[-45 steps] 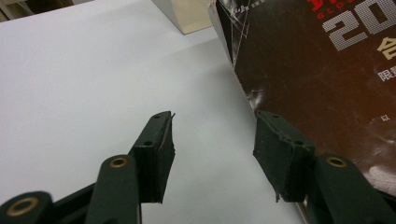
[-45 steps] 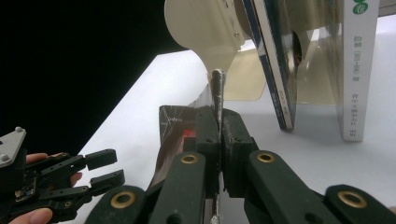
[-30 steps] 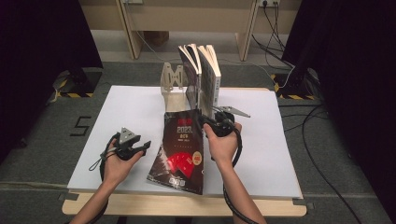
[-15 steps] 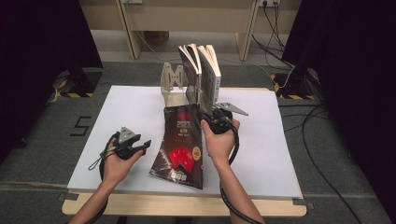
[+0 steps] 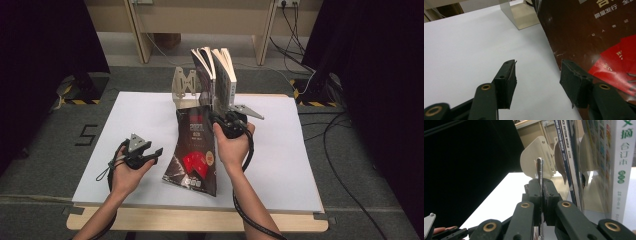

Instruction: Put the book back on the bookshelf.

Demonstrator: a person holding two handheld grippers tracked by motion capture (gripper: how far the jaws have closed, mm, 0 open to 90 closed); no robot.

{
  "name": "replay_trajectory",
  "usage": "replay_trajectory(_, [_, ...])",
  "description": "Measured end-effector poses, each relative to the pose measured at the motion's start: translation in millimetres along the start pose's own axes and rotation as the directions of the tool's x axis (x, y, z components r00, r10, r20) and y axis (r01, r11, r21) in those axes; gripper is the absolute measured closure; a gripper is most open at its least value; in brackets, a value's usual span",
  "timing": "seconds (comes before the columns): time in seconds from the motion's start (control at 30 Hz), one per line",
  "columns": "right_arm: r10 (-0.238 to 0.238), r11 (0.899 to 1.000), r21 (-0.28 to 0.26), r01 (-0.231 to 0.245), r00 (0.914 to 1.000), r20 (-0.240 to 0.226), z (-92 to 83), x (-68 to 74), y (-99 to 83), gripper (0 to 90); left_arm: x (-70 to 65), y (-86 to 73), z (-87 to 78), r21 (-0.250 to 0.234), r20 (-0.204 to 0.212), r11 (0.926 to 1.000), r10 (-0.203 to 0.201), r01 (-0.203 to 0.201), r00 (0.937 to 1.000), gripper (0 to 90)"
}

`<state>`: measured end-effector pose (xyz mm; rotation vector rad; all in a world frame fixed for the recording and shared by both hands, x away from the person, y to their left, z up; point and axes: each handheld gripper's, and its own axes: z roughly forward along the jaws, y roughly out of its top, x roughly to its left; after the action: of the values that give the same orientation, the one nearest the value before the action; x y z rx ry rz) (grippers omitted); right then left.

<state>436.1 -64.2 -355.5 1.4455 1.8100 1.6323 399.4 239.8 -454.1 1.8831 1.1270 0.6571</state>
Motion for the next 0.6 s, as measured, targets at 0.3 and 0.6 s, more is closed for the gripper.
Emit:
replay_trajectory(0.3, [-0.019, 1.0, -0.023, 0.019, 0.9998, 0.002, 5.9, 6.5, 9.2, 87.8, -3.8, 6.1, 1.2, -0.017, 0.014, 0.9998, 0.007, -0.007, 0.9999, 46.1])
replay_trajectory(0.6, [-0.031, 0.999, -0.044, 0.032, 0.9994, 0.018, 11.8, 11.8, 15.9, 87.8, -5.6, 13.4, 1.4, -0.034, 0.024, 0.9994, 0.01, -0.01, 0.9997, 45.7])
